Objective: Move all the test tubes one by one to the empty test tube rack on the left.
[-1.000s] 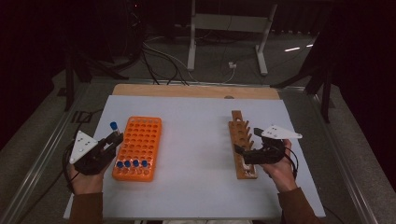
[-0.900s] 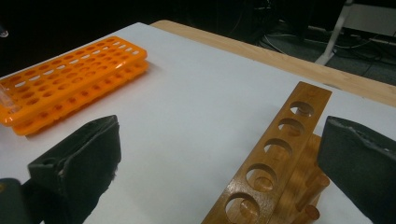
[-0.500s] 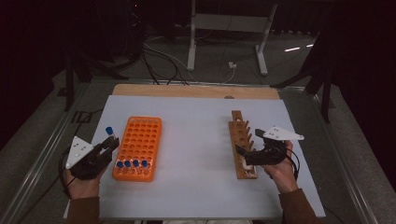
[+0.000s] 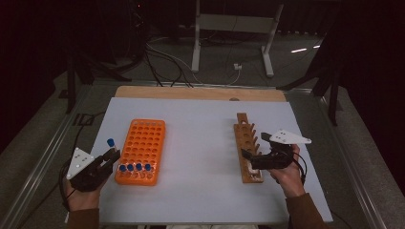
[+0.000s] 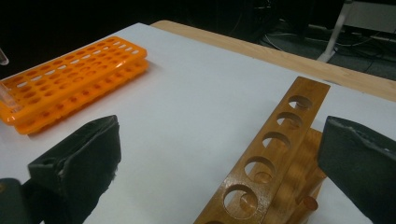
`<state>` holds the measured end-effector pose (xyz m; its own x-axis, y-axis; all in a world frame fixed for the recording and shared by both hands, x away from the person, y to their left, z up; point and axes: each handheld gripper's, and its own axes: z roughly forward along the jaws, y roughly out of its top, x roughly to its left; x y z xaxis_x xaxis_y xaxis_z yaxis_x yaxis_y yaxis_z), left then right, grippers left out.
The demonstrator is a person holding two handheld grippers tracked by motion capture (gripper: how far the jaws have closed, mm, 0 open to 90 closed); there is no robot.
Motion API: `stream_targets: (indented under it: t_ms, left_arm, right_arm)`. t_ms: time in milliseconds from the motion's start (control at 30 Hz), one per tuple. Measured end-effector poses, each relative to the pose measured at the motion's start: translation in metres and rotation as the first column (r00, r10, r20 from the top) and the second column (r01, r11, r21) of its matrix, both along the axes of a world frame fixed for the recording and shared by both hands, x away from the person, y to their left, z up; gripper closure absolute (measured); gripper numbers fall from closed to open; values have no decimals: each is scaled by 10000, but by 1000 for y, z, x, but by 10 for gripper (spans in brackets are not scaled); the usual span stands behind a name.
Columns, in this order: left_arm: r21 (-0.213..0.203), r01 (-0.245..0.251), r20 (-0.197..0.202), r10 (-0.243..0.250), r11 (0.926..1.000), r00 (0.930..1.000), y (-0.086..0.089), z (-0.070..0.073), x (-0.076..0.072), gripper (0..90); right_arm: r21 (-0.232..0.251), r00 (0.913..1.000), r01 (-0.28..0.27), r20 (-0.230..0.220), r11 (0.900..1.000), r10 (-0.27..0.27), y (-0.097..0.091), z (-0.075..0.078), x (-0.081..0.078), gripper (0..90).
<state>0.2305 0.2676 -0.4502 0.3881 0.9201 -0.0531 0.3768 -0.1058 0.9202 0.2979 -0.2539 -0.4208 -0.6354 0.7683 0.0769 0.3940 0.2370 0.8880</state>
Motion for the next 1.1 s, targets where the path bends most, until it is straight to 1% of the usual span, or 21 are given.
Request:
stream_targets:
  t_ms: [100,300,367,600,700,800,1000,1100]
  left_arm:
    - [-32,13,-173,-14,10000,9998,2,-5,-4,780]
    - [-25,77,-371,-77,10000,9993,3,-10,-9,780]
    - [-99,138,-425,-142,9999,9990,4,-12,-10,780]
    - [13,225,-672,-224,9997,9975,4,-17,-12,780]
    - [-52,220,-743,-223,9997,9970,6,-19,-13,780]
    - [-21,275,-823,-276,9996,9962,6,-21,-15,780]
    - [203,370,-1157,-344,9991,9927,6,-28,-15,780]
    - [574,451,-1429,-365,9973,9891,4,-31,-15,780]
  right_arm:
    - [-8,10000,8,-54,10000,-8,0,-1,0,0]
    - [-5,10000,-46,-57,10000,46,2,-2,0,0]
    - [-18,10000,-52,-60,10000,52,2,-2,0,0]
    - [5,9999,-60,-102,10000,60,2,-3,1,0]
    - [20,9999,-34,-123,10000,34,2,-4,1,0]
    - [23,9999,-31,-113,10000,31,1,-4,1,0]
    - [7,9999,-34,-123,10000,34,1,-4,2,0]
    - [12,9999,-31,-109,10000,31,0,-4,2,0]
